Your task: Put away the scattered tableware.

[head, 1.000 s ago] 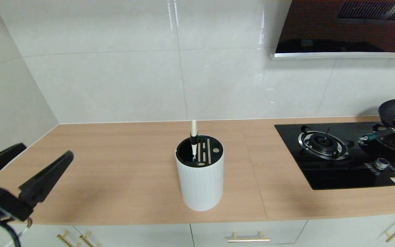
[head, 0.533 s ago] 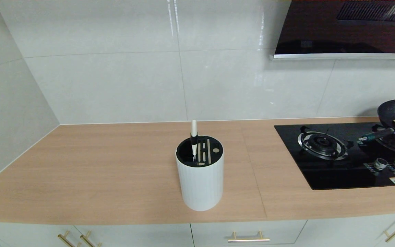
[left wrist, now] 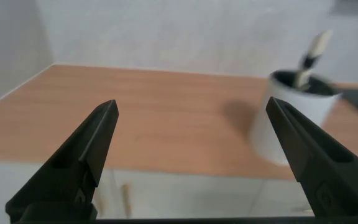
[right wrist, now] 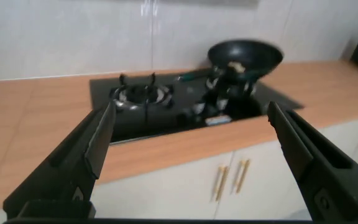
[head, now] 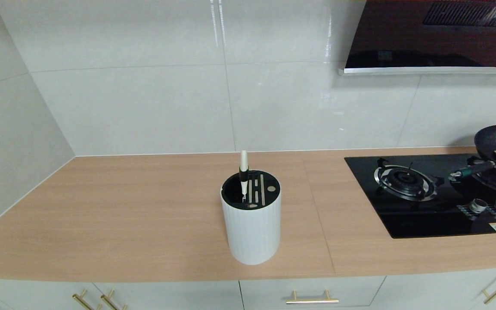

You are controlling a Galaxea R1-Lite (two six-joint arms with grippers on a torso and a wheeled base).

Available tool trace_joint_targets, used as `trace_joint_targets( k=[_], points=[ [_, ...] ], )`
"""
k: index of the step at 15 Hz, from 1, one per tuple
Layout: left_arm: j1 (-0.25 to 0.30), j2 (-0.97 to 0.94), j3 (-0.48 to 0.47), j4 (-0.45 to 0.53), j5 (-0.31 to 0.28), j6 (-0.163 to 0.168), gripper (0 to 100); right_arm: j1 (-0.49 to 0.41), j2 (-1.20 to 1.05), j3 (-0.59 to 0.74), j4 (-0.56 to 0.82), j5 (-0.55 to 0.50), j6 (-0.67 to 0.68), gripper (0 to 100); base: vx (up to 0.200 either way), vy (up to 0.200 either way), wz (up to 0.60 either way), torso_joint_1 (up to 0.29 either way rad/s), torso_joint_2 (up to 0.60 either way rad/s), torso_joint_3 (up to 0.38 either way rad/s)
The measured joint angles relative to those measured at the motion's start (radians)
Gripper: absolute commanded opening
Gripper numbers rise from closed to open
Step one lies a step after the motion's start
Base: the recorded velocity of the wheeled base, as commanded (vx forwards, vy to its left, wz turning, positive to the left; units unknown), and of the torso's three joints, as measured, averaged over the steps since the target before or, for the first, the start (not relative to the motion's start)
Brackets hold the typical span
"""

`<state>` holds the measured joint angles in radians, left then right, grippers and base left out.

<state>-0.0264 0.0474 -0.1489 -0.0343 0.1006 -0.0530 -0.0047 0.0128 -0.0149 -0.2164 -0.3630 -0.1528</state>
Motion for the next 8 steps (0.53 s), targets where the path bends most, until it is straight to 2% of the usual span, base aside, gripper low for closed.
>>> trace_joint_targets(
  k=[1,3,6,8],
  points=[
    [0.012,-0.016,0.059,-0.018,0.015,0.017,100,-0.001,-0.005,0.007,0.034,0.005,0.031,100,0.000,0.000,0.00,0.000,0.00,0.000],
    [0.024,-0.036,0.124,0.028,0.010,0.038,100,-0.002,-0.010,0.011,0.164,0.030,0.080,100,0.000,0.000,0.00,0.000,0.00,0.000],
    [0.027,-0.047,0.145,0.032,-0.043,0.081,100,0.001,-0.011,0.014,0.167,0.066,0.112,100,0.000,0.000,0.00,0.000,0.00,0.000],
    [0.028,-0.048,0.148,0.033,-0.049,0.087,100,0.002,-0.012,0.014,0.170,0.167,0.133,100,0.000,0.000,0.00,0.000,0.00,0.000]
  ],
)
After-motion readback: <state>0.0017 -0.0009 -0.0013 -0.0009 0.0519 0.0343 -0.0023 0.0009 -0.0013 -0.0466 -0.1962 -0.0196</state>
